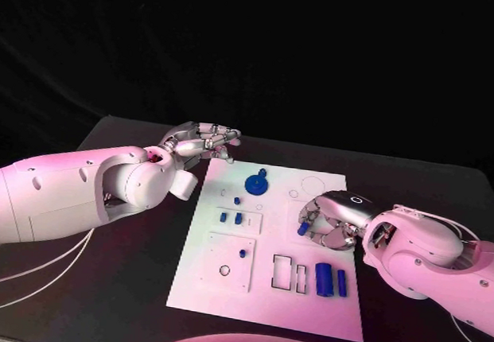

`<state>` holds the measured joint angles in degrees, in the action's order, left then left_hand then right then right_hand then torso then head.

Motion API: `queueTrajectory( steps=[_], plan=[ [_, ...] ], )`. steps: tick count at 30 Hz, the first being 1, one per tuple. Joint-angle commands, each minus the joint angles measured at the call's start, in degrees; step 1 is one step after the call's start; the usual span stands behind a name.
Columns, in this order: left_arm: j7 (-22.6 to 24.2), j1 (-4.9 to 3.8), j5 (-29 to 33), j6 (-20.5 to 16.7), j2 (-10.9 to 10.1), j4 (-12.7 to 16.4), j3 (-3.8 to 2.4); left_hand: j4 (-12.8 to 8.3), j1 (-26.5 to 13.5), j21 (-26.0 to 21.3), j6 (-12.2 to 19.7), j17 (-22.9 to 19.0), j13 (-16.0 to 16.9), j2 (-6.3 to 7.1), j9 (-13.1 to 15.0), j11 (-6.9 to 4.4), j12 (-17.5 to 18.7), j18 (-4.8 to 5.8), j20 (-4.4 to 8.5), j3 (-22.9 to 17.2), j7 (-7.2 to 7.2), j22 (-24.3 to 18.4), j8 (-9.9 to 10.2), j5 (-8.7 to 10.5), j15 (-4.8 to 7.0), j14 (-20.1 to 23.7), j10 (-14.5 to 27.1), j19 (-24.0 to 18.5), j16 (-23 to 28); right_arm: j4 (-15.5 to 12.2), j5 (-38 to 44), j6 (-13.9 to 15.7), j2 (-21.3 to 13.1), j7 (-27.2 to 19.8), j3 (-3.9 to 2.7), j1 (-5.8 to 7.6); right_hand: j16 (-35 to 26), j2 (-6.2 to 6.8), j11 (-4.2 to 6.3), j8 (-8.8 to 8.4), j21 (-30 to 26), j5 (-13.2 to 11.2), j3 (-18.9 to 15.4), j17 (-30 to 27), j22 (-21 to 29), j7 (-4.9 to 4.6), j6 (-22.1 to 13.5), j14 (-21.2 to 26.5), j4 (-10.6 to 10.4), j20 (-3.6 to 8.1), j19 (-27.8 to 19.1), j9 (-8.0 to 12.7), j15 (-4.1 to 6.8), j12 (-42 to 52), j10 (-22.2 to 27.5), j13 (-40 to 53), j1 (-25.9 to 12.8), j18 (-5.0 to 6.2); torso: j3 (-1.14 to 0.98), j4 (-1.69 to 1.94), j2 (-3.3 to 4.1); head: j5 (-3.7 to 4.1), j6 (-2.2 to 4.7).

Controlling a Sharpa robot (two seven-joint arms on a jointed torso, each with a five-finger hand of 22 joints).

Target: Assemble the parts on the task board

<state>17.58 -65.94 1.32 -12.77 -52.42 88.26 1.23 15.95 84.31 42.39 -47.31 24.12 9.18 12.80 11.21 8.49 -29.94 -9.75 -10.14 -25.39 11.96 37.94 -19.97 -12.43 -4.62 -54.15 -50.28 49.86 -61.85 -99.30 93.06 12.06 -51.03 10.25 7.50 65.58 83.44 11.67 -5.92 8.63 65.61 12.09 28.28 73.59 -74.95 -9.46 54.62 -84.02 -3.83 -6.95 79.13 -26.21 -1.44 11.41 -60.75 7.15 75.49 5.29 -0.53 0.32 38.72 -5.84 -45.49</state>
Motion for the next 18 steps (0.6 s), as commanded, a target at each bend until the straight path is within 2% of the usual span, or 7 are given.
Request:
queueTrajectory(
  steps=[1,18],
  plan=[
    [0.2,-0.03,-0.05,1.0,0.04,0.13,-0.05,0.08,0.47,-0.24,0.37,-0.08,0.05,-0.1,0.07,0.07,-0.39,-0.63,-0.1,-0.29,0.31,-0.09,0.11,-0.21,-0.05,0.33,0.47,-0.25,0.27,-0.04,0.58,2.0,0.17,0.25,0.02,-0.11,0.3,-0.6,0.14,0.25,0.63,-0.27,0.55,0.32,-1.45,0.15,0.47,-2.56,-0.14,-0.02,0.67,-0.02,0.28,0.5,-0.85,-0.11,0.07,-0.28,-0.01,-0.04,0.01,-0.02,-0.09],
    [0.0,-0.03,-0.06,1.19,-0.06,0.12,-0.05,0.08,0.47,-0.24,0.37,-0.08,0.05,-0.1,0.07,0.07,-0.39,-0.63,-0.1,-0.29,0.31,-0.09,0.11,-0.21,-0.05,0.33,0.47,-0.25,0.27,0.25,0.47,1.74,0.64,0.59,0.05,-0.53,0.4,-0.25,0.41,0.13,1.02,-0.7,0.86,0.44,-1.76,0.24,0.41,-2.63,-0.17,0.2,0.91,0.08,0.5,0.9,-2.24,-0.19,0.19,-0.36,0.01,-0.01,-0.02,-0.02,-0.34]
  ],
)
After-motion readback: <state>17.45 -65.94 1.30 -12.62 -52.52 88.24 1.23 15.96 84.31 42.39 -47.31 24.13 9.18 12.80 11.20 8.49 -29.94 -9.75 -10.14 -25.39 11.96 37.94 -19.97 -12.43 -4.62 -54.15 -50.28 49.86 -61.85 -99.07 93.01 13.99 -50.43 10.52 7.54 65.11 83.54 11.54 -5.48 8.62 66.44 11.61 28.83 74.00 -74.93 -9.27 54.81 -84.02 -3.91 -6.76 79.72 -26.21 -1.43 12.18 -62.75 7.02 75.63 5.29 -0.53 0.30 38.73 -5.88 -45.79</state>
